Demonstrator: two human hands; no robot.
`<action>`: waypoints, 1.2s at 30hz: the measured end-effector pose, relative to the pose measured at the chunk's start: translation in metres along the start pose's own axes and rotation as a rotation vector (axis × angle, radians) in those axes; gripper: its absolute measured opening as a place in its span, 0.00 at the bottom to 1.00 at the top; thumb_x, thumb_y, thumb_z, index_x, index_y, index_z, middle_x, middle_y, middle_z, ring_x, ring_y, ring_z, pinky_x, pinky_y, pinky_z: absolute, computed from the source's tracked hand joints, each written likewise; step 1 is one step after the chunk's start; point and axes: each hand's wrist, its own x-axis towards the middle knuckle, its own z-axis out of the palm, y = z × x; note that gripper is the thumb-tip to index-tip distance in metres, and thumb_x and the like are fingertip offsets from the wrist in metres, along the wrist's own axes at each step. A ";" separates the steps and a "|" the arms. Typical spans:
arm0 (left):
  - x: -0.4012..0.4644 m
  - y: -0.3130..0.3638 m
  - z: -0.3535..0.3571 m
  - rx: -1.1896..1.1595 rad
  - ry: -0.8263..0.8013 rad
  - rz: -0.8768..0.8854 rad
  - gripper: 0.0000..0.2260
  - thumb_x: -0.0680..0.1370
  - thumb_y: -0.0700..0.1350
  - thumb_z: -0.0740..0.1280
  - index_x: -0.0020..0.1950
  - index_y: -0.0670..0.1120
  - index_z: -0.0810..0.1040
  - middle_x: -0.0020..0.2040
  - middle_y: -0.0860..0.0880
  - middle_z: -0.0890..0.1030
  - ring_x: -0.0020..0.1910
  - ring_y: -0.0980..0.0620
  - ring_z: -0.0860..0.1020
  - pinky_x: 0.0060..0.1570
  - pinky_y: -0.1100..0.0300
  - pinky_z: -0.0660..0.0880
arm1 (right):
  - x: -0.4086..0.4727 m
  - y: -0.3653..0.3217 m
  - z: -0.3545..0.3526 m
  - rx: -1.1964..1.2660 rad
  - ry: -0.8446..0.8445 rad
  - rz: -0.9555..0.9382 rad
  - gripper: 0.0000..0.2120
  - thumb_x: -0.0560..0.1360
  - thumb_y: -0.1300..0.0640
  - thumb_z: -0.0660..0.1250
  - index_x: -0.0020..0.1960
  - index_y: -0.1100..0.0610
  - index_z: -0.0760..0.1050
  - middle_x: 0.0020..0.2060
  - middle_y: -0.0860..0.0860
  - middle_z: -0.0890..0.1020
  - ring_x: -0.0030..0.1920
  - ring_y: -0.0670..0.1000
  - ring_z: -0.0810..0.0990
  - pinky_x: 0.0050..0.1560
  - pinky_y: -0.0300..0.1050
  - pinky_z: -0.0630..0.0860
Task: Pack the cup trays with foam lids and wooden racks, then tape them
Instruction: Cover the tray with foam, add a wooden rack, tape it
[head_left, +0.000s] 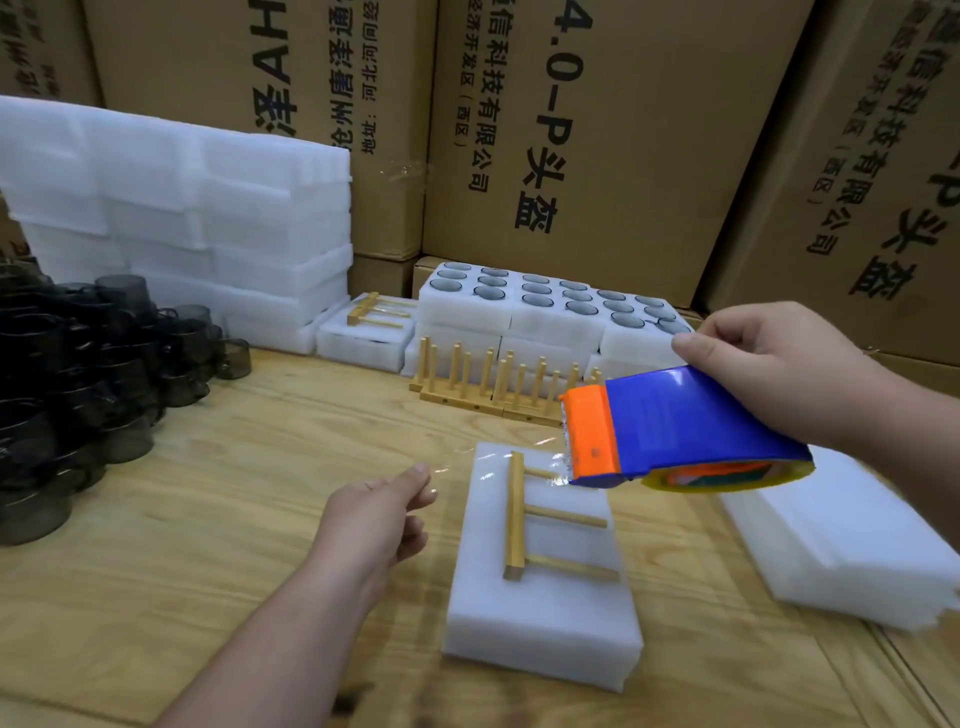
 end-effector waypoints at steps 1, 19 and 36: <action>0.001 -0.004 0.001 -0.009 0.006 -0.017 0.08 0.77 0.47 0.75 0.46 0.42 0.83 0.37 0.50 0.85 0.22 0.57 0.71 0.27 0.62 0.76 | 0.002 -0.004 0.000 -0.025 0.010 0.013 0.19 0.79 0.42 0.64 0.36 0.52 0.80 0.29 0.48 0.80 0.33 0.50 0.78 0.33 0.45 0.70; 0.014 -0.036 0.017 0.060 0.067 -0.181 0.08 0.79 0.42 0.72 0.43 0.38 0.81 0.25 0.50 0.79 0.18 0.55 0.70 0.22 0.63 0.74 | 0.041 -0.045 0.011 -0.168 -0.111 0.032 0.16 0.78 0.42 0.66 0.39 0.51 0.79 0.32 0.46 0.82 0.35 0.46 0.80 0.29 0.39 0.68; -0.007 -0.025 0.020 0.527 0.042 -0.041 0.15 0.71 0.47 0.70 0.27 0.44 0.73 0.23 0.46 0.78 0.18 0.50 0.73 0.22 0.66 0.67 | 0.046 -0.032 0.017 -0.178 -0.155 0.071 0.14 0.78 0.42 0.67 0.42 0.52 0.78 0.36 0.47 0.82 0.37 0.48 0.81 0.31 0.40 0.69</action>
